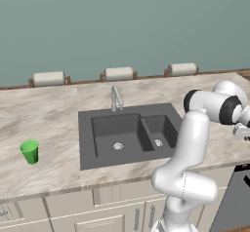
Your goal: Place the pan in the left basin and the cup in the right basin of the sink.
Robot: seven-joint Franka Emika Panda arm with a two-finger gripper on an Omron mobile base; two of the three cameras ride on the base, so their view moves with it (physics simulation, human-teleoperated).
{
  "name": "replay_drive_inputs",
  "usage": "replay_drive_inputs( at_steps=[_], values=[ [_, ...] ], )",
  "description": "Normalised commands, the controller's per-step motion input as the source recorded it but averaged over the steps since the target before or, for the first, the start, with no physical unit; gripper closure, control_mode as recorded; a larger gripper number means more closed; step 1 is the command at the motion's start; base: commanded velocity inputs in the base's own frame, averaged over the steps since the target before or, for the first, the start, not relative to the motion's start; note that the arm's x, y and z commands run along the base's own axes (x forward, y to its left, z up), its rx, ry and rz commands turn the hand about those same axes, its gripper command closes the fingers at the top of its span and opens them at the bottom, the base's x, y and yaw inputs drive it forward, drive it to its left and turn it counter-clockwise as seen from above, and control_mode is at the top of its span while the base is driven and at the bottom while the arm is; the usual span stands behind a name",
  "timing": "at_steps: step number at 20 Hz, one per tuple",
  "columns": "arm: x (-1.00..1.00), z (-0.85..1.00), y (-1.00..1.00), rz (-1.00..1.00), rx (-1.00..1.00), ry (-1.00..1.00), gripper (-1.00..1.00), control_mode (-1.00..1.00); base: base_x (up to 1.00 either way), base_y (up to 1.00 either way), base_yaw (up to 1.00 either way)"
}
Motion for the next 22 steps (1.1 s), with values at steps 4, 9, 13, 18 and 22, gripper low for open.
replay_drive_inputs(
  at_steps=[4, 9, 13, 18, 22],
  values=[
    [0.00, 0.00, 0.00, 0.00, 0.00, 0.00, 1.00, -1.00, 0.00, 0.00, 0.00],
    [0.00, 0.01, 0.00, 0.00, 0.00, 0.00, 1.00, -1.00, 0.00, 0.00, 0.00],
    [0.00, 0.22, 0.00, 0.00, 0.00, -0.03, 1.00, -1.00, 0.00, 0.00, 0.00],
    [0.00, 0.26, 0.00, 0.00, 0.00, -0.02, 1.00, -1.00, 0.00, 0.00, 0.00],
    [-0.03, 0.26, 0.00, 0.00, 0.00, -0.04, 1.00, -1.00, 0.00, 0.00, 0.00]
  ],
)
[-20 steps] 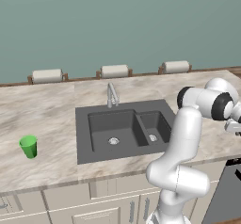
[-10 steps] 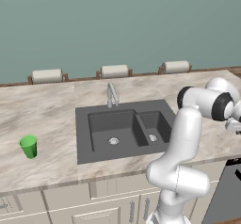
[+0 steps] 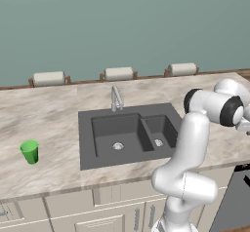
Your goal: Place the pan in the left basin and the cup in the right basin of the sink.
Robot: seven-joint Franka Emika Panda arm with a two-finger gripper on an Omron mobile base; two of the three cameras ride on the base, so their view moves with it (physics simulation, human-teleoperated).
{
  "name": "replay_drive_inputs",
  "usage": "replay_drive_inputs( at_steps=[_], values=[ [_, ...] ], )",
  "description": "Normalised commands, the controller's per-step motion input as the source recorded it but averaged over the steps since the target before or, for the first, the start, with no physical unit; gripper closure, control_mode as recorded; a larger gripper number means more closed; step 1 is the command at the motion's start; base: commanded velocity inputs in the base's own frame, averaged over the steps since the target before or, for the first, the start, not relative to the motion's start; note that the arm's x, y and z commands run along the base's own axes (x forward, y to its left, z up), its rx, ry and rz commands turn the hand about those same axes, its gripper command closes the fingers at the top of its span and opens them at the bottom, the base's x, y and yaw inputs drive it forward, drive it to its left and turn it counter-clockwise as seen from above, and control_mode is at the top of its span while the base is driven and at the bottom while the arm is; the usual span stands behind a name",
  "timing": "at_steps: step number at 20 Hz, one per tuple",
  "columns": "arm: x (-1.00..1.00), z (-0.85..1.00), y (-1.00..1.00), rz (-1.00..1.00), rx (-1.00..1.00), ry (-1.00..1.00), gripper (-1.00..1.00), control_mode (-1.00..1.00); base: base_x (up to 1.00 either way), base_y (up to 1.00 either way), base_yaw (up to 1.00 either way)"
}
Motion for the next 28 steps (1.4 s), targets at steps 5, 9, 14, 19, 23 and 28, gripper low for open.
replay_drive_inputs(
  at_steps=[5, 9, 14, 19, 23, 28],
  values=[
    [-0.12, 0.28, 0.00, 0.00, 0.00, -0.04, 1.00, -1.00, 0.00, 0.00, 0.00],
    [-0.12, 0.25, 0.02, 0.00, 0.00, -0.07, 1.00, -1.00, 0.00, 0.00, 0.00],
    [-0.19, 0.16, 0.08, 0.00, 0.00, -0.10, 1.00, -1.00, 0.00, 0.00, 0.00],
    [-0.19, 0.13, 0.10, 0.00, 0.00, -0.18, 1.00, -1.00, 0.00, 0.00, 0.00],
    [-0.19, 0.18, 0.12, 0.00, 0.00, -0.24, 1.00, -1.00, 0.00, 0.00, 0.00],
    [-0.17, 0.20, 0.21, 0.00, -0.01, -0.15, 1.00, -1.00, 0.00, 0.00, 0.00]
  ],
)
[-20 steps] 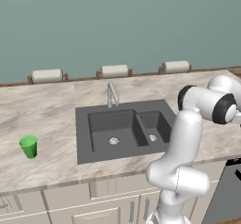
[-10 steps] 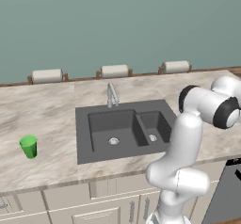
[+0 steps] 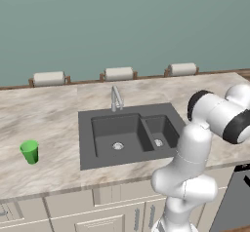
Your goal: Place the pan in the left basin and the cup in the right basin of the sink.
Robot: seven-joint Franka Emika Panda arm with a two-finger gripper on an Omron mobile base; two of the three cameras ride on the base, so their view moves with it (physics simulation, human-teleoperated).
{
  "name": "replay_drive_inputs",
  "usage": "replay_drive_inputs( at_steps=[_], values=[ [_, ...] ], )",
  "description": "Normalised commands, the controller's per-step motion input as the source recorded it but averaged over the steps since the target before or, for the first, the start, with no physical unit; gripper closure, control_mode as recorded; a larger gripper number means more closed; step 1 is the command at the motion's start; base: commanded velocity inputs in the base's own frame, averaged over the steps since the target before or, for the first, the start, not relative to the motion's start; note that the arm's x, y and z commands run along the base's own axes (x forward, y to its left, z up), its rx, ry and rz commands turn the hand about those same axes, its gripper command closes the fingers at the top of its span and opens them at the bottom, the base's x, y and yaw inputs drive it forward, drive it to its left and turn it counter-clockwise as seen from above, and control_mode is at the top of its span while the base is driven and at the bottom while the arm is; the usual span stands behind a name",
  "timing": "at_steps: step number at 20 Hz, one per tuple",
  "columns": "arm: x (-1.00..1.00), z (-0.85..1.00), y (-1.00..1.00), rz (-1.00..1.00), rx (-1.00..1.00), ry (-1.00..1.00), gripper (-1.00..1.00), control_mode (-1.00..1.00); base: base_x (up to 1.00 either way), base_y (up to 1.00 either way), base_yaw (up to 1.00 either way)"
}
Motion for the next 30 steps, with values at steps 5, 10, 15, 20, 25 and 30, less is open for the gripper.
replay_drive_inputs(
  at_steps=[5, 10, 15, 20, 25, 30],
  values=[
    [-0.16, 0.25, 0.37, 0.01, -0.04, -0.06, 1.00, -1.00, 0.00, 0.00, 0.00],
    [-0.07, 0.24, 0.48, 0.03, -0.06, 0.00, 1.00, -1.00, 0.00, 0.00, 0.00],
    [-0.01, 0.24, 0.54, 0.04, -0.07, 0.00, 1.00, -1.00, 0.00, 0.00, 0.00],
    [0.00, 0.22, 0.59, 0.03, -0.08, 0.00, 1.00, -1.00, 0.00, 0.00, 0.00],
    [0.00, 0.16, 0.63, 0.05, -0.08, 0.00, 1.00, -1.00, 0.00, 0.00, 0.00],
    [0.00, 0.13, 0.62, 0.07, -0.06, 0.03, 1.00, -1.00, 0.00, 0.00, 0.00]
  ],
)
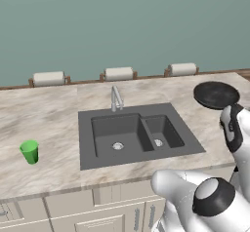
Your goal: Place the pan in the left basin and the cup in the right basin of the sink.
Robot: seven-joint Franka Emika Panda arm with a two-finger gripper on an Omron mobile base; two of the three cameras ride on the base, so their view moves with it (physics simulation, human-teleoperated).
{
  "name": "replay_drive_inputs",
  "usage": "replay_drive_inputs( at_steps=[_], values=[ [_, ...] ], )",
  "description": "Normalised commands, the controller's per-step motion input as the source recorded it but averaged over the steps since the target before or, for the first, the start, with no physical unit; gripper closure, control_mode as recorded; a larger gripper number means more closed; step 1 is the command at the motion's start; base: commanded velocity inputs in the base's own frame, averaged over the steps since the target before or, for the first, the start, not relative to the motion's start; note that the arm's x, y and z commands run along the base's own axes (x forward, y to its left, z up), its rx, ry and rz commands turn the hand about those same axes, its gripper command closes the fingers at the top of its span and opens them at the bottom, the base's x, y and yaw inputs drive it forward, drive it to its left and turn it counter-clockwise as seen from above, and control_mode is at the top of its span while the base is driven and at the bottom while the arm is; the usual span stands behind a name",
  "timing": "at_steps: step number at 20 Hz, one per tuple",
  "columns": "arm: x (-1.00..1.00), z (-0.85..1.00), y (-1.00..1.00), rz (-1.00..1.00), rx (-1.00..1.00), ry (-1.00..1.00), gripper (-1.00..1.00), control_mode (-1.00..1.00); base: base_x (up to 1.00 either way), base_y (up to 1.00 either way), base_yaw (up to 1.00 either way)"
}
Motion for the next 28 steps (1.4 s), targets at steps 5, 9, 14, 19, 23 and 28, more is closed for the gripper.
replay_drive_inputs(
  at_steps=[5, 9, 14, 19, 23, 28],
  values=[
    [0.00, 0.10, 0.56, 0.08, -0.04, 0.05, 1.00, -1.00, 0.00, 0.00, 0.00],
    [0.00, 0.04, 0.51, 0.09, -0.02, 0.06, 1.00, -1.00, 0.00, 0.00, 0.00],
    [0.02, 0.01, 0.49, 0.09, 0.00, 0.08, 1.00, -1.00, 0.00, 0.00, 0.00],
    [0.03, 0.00, 0.47, 0.09, 0.00, 0.09, 1.00, -1.00, 0.00, 0.00, 0.00],
    [0.10, 0.02, 0.44, 0.11, 0.00, 0.12, 1.00, -1.00, 0.00, 0.00, 0.00],
    [0.12, 0.02, 0.43, 0.12, 0.00, 0.12, 1.00, -1.00, 0.00, 0.00, 0.00]
  ],
)
